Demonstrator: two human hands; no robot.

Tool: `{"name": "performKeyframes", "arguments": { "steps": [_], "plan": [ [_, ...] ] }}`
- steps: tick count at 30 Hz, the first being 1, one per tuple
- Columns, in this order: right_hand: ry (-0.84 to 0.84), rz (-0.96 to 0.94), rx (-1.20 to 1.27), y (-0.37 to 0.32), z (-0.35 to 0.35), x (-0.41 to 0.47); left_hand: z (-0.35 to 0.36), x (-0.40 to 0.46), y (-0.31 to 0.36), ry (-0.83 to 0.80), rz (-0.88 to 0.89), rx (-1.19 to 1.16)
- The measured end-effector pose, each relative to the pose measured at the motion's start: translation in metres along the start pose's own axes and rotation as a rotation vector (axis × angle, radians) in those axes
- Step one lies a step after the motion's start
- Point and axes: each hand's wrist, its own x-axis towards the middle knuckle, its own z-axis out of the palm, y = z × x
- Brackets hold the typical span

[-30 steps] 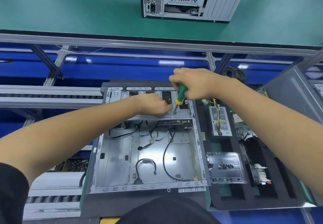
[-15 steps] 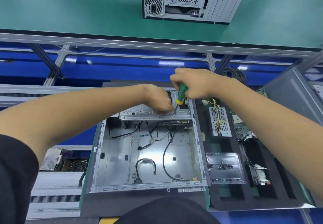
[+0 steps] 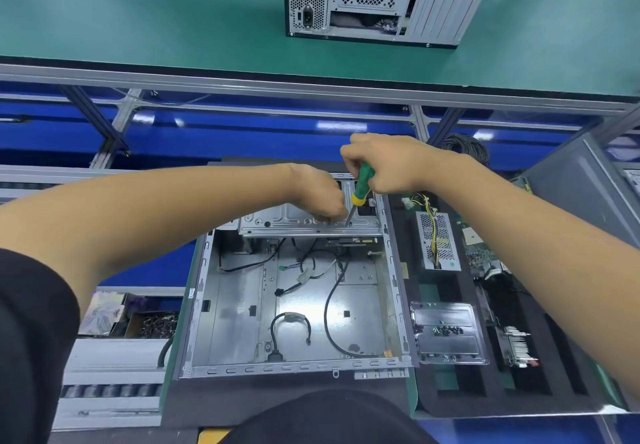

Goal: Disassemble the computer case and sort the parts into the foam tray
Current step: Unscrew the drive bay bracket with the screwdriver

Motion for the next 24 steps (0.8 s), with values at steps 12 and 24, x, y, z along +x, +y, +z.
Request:
{"name": "performKeyframes", "arguments": {
  "steps": [12, 24],
  "plan": [
    [-0.013, 0.005, 0.004, -0.002, -0.001, -0.002, 0.004, 0.003, 0.010, 0.015, -0.223, -0.239],
    [-0.034, -0.004, 0.039, -0.004, -0.003, -0.002, 0.013, 0.011, 0.031, 0.129, -0.622, -0.656]
  ]
}}
